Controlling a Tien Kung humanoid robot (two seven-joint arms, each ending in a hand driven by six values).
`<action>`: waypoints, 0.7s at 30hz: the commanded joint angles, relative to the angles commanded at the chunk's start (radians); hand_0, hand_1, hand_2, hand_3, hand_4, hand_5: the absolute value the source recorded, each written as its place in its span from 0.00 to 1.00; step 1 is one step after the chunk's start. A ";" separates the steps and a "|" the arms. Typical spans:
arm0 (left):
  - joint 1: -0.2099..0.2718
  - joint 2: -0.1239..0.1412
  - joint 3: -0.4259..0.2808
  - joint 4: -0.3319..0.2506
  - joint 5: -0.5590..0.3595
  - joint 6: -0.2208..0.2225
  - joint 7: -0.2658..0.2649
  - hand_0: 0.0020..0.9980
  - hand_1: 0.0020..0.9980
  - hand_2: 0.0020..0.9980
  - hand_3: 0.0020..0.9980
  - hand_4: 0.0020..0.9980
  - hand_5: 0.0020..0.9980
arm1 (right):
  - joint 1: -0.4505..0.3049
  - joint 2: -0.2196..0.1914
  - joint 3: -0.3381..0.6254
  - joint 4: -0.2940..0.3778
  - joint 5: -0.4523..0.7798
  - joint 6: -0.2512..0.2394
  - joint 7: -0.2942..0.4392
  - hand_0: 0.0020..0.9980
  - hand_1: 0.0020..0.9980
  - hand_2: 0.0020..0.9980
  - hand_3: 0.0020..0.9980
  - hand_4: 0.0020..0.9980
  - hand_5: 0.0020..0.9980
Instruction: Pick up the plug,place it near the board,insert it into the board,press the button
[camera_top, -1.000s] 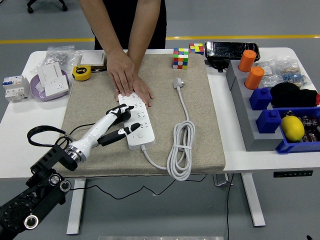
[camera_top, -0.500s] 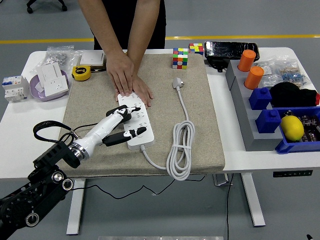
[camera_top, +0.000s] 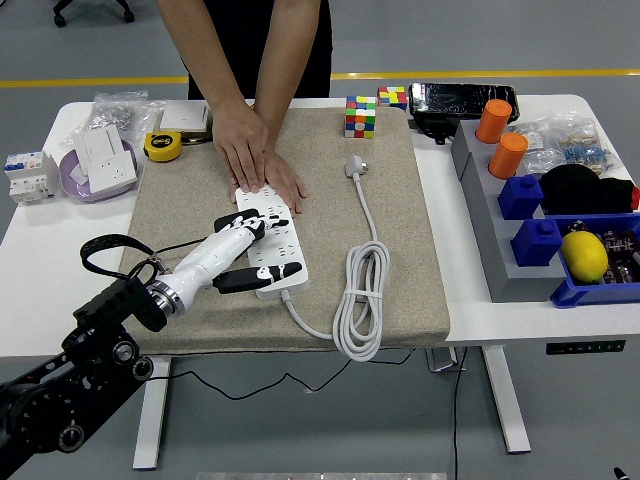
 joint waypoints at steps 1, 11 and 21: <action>0.000 0.000 0.001 -0.001 0.011 0.000 0.002 1.00 1.00 1.00 0.95 1.00 1.00 | 0.000 0.000 0.001 0.000 -0.001 0.000 0.000 0.88 0.82 0.80 0.85 1.00 1.00; 0.004 0.007 0.005 -0.024 0.159 -0.002 0.022 1.00 1.00 1.00 0.95 1.00 1.00 | -0.004 -0.002 -0.003 0.000 -0.001 0.000 0.000 0.88 0.82 0.79 0.85 1.00 1.00; 0.001 0.008 0.026 -0.029 0.199 -0.017 0.035 1.00 1.00 0.99 0.95 1.00 1.00 | -0.005 -0.003 -0.004 0.000 -0.001 0.001 -0.001 0.88 0.81 0.79 0.85 1.00 1.00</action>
